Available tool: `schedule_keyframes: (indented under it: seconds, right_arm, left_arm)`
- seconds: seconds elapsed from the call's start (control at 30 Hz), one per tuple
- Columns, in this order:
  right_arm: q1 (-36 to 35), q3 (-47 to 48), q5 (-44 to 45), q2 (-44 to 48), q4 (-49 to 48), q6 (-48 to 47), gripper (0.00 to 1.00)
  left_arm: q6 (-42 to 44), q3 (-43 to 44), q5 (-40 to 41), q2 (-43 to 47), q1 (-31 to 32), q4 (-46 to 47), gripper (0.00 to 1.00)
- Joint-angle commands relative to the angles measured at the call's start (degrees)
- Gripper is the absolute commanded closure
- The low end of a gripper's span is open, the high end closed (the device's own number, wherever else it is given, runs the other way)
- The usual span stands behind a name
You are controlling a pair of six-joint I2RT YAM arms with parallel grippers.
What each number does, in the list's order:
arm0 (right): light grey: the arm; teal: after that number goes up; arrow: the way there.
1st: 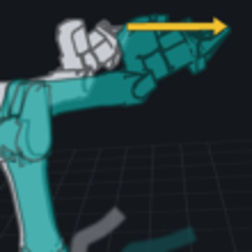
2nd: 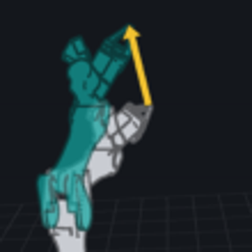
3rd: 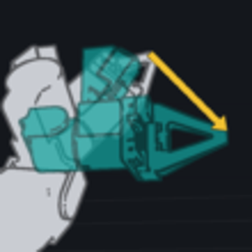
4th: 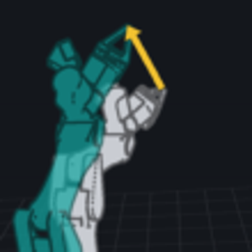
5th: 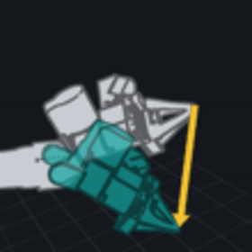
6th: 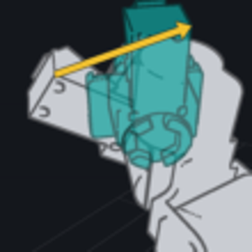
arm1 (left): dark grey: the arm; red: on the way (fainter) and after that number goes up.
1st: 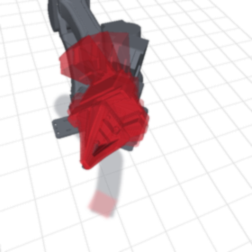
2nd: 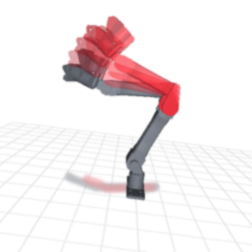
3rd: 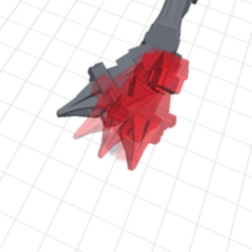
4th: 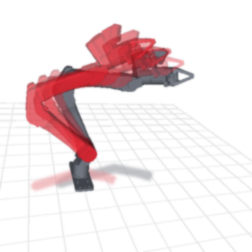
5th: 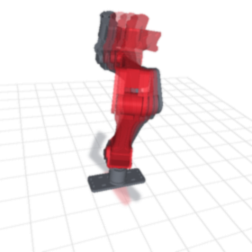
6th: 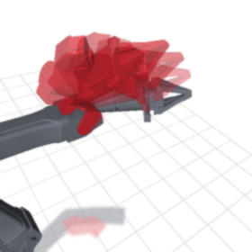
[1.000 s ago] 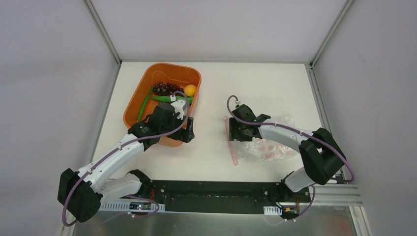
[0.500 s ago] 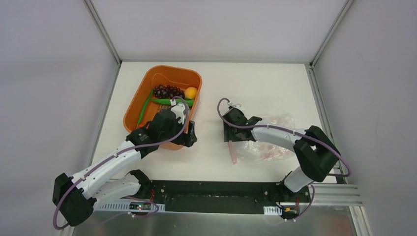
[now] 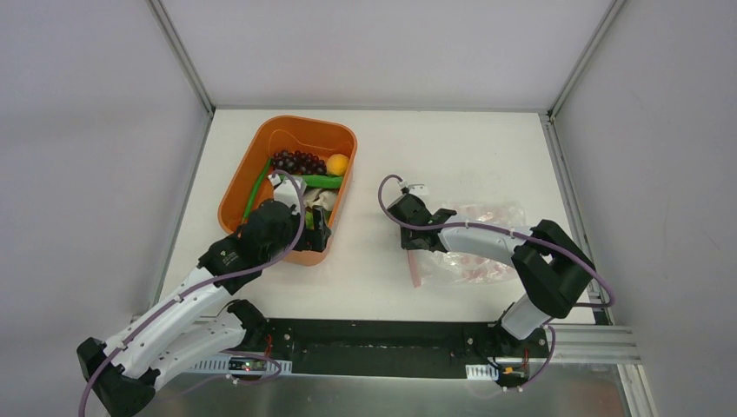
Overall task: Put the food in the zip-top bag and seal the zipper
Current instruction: Pick up the zipper food storage bag at the center of the board.
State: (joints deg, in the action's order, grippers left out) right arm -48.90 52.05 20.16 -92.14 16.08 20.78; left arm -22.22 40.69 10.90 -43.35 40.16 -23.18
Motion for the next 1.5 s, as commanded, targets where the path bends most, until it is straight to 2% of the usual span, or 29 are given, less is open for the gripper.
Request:
schedule_keyframes:
  seconds: [0.0,0.13,0.43,0.73,1.03,1.3,1.37,1.4,1.47]
  right_arm:
    - [-0.4,-0.1,0.8,0.4,-1.7,0.3,0.84]
    - [-0.3,-0.1,0.4,1.5,-2.0,0.6,1.0]
    - [0.0,-3.5,-2.9,8.5,-6.9,3.0,1.0]
    - [1.8,-4.9,-8.4,15.0,-9.7,4.5,1.0]
    - [9.6,-9.8,-15.2,31.5,-15.7,10.6,1.0]
    - [11.8,-11.3,-16.3,40.8,-13.7,10.8,1.0]
    - [11.9,-11.8,-16.1,42.0,-13.2,10.6,1.0]
    - [12.1,-12.3,-15.8,42.4,-13.0,10.5,1.0]
    - [12.3,-13.2,-14.8,42.9,-13.0,10.7,1.0]
  left_arm:
    - [-1.1,0.9,2.9,1.6,0.4,1.1,0.13]
    - [-0.4,3.1,0.3,0.2,0.4,0.3,0.13]
    - [2.4,7.1,-7.6,-5.3,0.5,2.3,0.15]
    - [4.6,11.1,-10.2,-9.7,2.6,3.0,0.16]
    - [3.0,14.1,-10.8,-17.1,6.8,7.1,0.18]
    - [-0.2,21.4,-15.1,-28.3,9.7,14.5,0.19]
    - [1.9,25.8,-9.2,-30.5,10.2,5.7,0.2]
    - [3.0,26.3,-5.9,-30.5,10.2,4.1,0.19]
    - [4.3,24.7,-5.1,-29.2,10.1,5.3,0.17]
